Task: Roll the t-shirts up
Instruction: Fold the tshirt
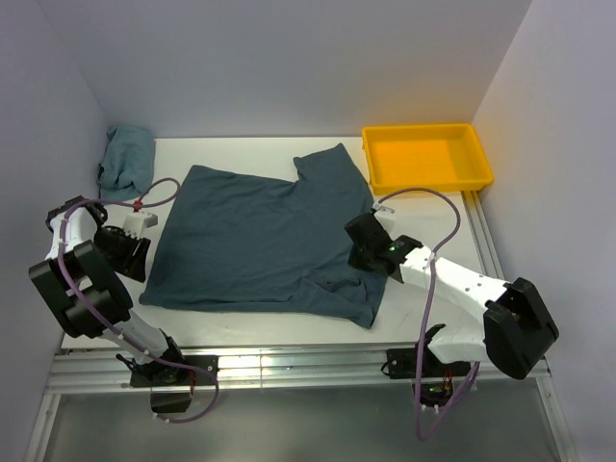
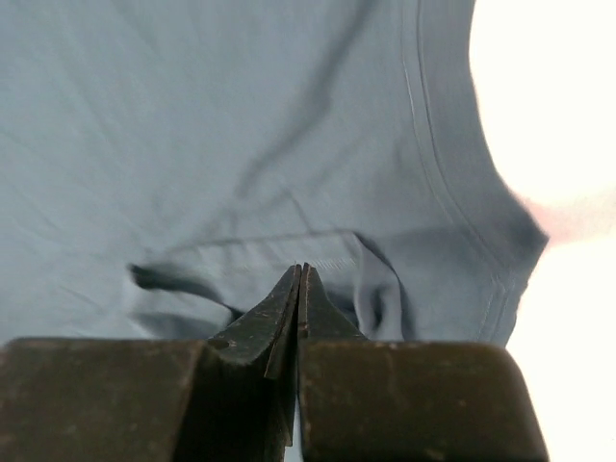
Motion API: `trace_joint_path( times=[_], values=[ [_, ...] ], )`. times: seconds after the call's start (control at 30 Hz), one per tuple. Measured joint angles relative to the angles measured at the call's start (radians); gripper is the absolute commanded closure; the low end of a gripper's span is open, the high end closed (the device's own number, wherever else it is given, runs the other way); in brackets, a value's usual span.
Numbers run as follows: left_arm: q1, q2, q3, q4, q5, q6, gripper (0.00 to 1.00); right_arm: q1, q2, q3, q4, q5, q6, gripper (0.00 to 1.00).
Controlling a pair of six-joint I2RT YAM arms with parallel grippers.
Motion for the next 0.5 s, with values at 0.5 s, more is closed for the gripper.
trace_joint_path(
  times=[0.5],
  values=[
    [0.0,0.031,0.002,0.01,0.001,-0.015,0.49,-0.069,0.003,0.018,-0.032,-0.005,-0.047,0.69]
  ],
)
